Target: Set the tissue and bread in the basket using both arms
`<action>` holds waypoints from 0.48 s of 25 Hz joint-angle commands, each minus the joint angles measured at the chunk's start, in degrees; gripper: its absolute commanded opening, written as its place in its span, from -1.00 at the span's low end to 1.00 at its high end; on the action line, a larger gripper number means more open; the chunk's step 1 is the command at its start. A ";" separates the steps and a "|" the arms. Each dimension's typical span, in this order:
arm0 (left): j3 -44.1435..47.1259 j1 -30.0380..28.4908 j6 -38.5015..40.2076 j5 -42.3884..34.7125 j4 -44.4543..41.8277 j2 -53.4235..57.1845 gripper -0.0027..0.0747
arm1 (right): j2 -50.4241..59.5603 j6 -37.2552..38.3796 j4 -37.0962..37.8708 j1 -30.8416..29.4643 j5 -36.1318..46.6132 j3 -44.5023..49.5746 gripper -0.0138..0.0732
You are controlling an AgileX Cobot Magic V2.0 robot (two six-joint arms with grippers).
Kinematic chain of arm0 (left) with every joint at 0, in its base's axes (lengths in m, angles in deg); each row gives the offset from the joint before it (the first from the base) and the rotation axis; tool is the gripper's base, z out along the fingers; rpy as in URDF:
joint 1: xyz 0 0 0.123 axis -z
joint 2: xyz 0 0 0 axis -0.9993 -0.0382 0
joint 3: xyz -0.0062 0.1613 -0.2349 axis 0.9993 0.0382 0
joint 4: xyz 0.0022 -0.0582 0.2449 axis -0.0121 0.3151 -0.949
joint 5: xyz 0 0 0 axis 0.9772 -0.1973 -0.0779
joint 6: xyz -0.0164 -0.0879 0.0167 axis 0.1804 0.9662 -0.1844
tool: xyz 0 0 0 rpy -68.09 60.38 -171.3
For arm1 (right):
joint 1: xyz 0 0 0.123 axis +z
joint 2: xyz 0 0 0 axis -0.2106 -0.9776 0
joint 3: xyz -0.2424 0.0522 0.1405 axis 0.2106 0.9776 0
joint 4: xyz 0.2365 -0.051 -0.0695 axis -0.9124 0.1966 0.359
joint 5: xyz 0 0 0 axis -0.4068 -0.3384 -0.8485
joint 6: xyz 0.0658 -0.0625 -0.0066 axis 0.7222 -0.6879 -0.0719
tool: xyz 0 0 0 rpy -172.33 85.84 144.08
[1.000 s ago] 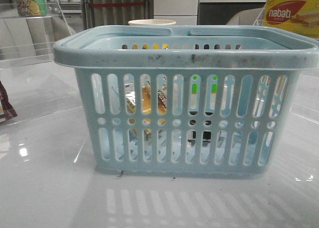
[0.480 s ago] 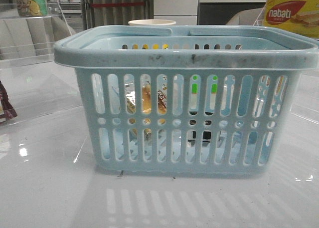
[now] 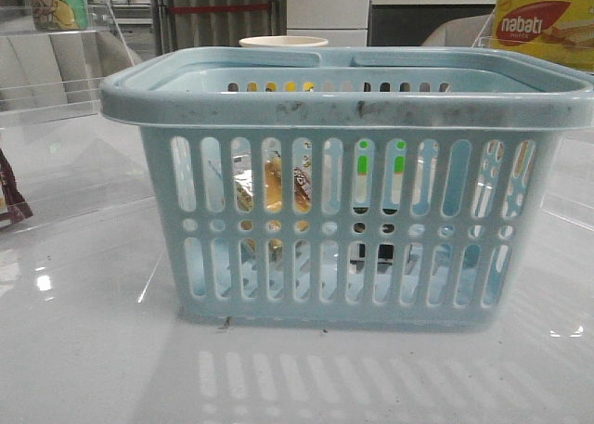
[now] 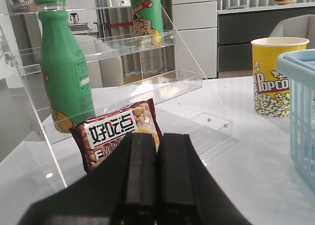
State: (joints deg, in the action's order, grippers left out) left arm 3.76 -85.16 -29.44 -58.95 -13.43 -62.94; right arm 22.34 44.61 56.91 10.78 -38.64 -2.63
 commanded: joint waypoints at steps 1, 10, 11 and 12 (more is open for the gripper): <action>-0.03 -0.07 0.49 -5.01 0.52 1.00 -0.70 | 1.04 1.47 0.55 -0.34 7.57 0.06 -0.55; -0.03 -0.07 0.49 -5.01 0.52 1.00 -0.70 | 1.04 11.32 6.57 -0.34 8.22 0.06 -0.55; -0.03 -0.07 0.49 -5.01 0.52 1.00 -0.70 | 1.04 11.32 6.57 -0.34 8.22 0.06 -0.55; -0.03 -0.07 0.49 -5.01 0.52 1.00 -0.70 | 1.04 11.32 6.57 -0.34 8.22 0.06 -0.55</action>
State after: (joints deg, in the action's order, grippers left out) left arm 3.76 -85.16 -29.44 -58.95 -13.43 -62.94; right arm 22.34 55.53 62.78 10.78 -35.99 -2.63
